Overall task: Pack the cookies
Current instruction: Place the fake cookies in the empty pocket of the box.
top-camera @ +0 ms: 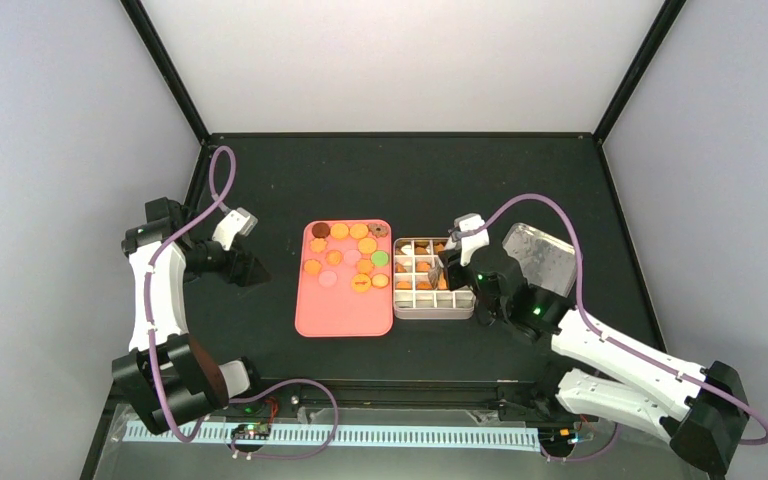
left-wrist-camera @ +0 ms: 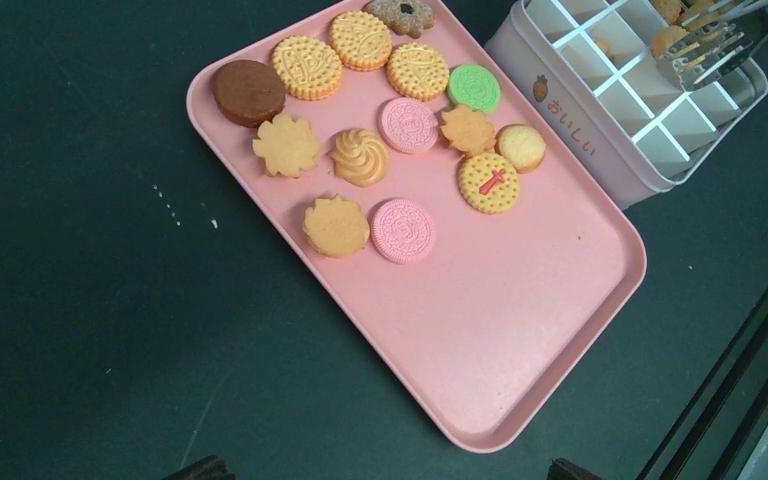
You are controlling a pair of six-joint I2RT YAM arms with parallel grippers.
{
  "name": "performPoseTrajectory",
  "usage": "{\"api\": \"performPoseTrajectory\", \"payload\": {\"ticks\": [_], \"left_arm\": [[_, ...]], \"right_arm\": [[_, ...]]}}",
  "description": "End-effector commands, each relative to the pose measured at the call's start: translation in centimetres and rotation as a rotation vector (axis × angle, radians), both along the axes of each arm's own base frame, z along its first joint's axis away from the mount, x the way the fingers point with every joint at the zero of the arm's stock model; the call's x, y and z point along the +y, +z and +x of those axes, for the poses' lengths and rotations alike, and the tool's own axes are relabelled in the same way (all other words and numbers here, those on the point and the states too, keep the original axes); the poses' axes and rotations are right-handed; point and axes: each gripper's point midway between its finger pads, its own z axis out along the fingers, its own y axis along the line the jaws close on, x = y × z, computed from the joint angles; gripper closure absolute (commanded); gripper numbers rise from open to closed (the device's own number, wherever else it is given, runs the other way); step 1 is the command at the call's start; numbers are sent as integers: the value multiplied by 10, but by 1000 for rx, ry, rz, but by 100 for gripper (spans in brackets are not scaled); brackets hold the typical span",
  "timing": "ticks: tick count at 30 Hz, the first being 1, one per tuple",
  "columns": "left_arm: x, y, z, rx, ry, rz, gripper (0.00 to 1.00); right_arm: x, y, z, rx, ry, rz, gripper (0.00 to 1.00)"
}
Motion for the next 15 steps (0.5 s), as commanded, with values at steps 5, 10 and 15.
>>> {"api": "performPoseTrajectory", "payload": {"ticks": [5, 10, 15], "left_arm": [[-2, 10, 0, -27, -21, -15, 16], [-2, 10, -1, -29, -22, -12, 16], [-3, 9, -1, -26, -24, -13, 16]], "right_arm": [[-2, 16, 4, -37, -22, 40, 59], [-3, 29, 2, -57, -15, 48, 59], [-5, 39, 1, -71, -14, 62, 60]]}}
